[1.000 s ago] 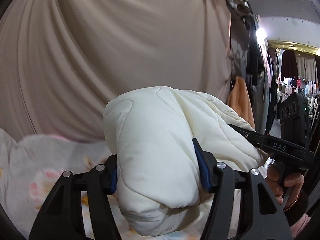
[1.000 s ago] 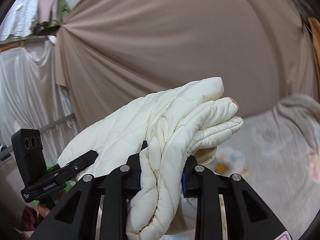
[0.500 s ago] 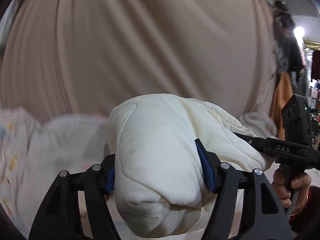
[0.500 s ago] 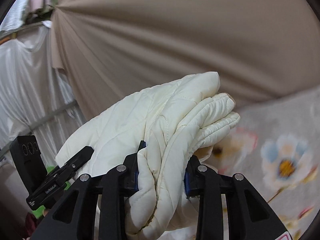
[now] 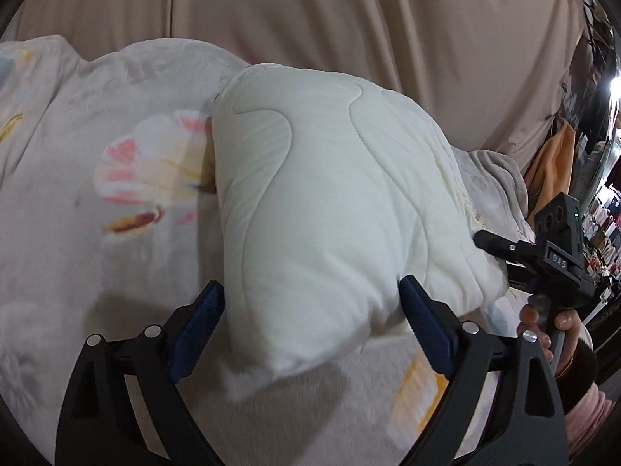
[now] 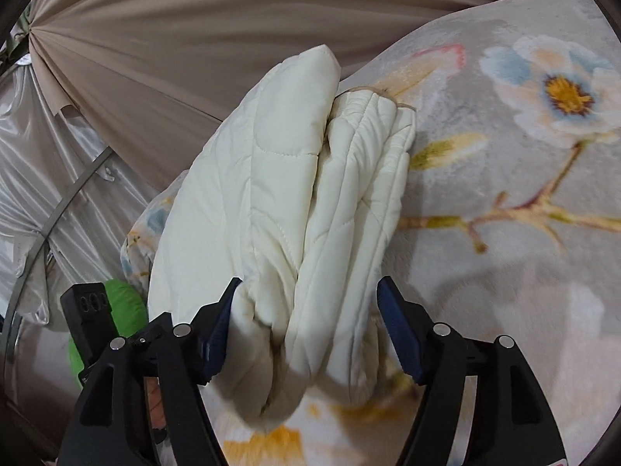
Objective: Fold large clothes
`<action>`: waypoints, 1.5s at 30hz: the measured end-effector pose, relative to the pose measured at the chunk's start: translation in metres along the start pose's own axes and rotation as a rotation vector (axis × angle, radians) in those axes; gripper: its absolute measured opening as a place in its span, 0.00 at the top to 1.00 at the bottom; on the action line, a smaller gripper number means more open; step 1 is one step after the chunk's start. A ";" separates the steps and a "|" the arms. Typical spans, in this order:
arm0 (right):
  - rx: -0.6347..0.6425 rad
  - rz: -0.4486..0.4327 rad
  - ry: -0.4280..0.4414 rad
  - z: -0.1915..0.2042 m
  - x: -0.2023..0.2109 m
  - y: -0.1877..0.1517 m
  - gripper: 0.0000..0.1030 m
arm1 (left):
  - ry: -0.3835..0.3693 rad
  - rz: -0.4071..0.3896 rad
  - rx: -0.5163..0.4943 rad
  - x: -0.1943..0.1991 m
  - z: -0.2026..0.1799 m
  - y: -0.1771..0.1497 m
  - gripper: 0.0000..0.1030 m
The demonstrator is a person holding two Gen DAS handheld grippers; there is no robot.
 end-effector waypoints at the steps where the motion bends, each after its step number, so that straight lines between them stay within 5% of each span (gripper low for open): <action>1: 0.001 -0.006 -0.019 0.001 0.008 0.000 0.34 | 0.013 -0.017 -0.001 0.009 0.001 0.001 0.14; 4: 0.089 -0.073 -0.156 0.013 0.042 0.009 0.46 | 0.082 -0.117 -0.034 0.046 -0.011 0.022 0.14; 6: 0.181 -0.107 -0.249 0.033 0.059 0.019 0.72 | 0.125 -0.187 -0.039 0.069 -0.024 0.043 0.14; 9: 0.265 -0.113 -0.270 0.062 0.066 0.022 0.85 | 0.176 -0.225 -0.027 0.078 -0.039 0.062 0.09; 13: 0.414 -0.031 -0.296 0.094 0.040 -0.004 0.92 | 0.239 -0.165 -0.018 0.049 -0.042 0.057 0.09; 16: 0.492 0.042 -0.427 0.077 0.014 -0.019 1.00 | 0.309 -0.101 -0.025 0.020 -0.032 0.041 0.10; 20: 0.373 0.138 -0.432 0.027 -0.012 -0.028 1.00 | 0.338 -0.013 -0.011 -0.004 -0.021 0.017 0.10; 24: 0.380 0.147 -0.427 0.019 -0.017 -0.032 1.00 | 0.364 -0.010 -0.028 -0.009 -0.021 0.008 0.10; 34: 0.301 0.005 -0.405 0.041 0.027 -0.028 0.96 | 0.479 -0.071 -0.094 0.013 -0.041 -0.005 0.09; 35: 0.299 -0.008 -0.412 0.043 0.033 -0.028 0.94 | 0.489 -0.074 -0.091 0.016 -0.042 -0.009 0.08; 39: 0.309 -0.054 -0.509 0.040 0.056 -0.038 0.56 | 0.522 -0.076 -0.106 0.017 -0.051 -0.025 0.07; 45: 0.265 -0.034 -0.534 0.029 0.067 -0.076 0.50 | 0.529 -0.053 -0.103 0.012 -0.063 -0.061 0.06</action>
Point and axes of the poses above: each gripper's, at about its wrist camera, not at the fingertips, and x roughly against the way its jaws point, z to its left, y to its top, the point moved 9 cm from there along -x, roughly the way its jaws point, and after that the axes turned 6 degrees about x, right-handed, at the moved point
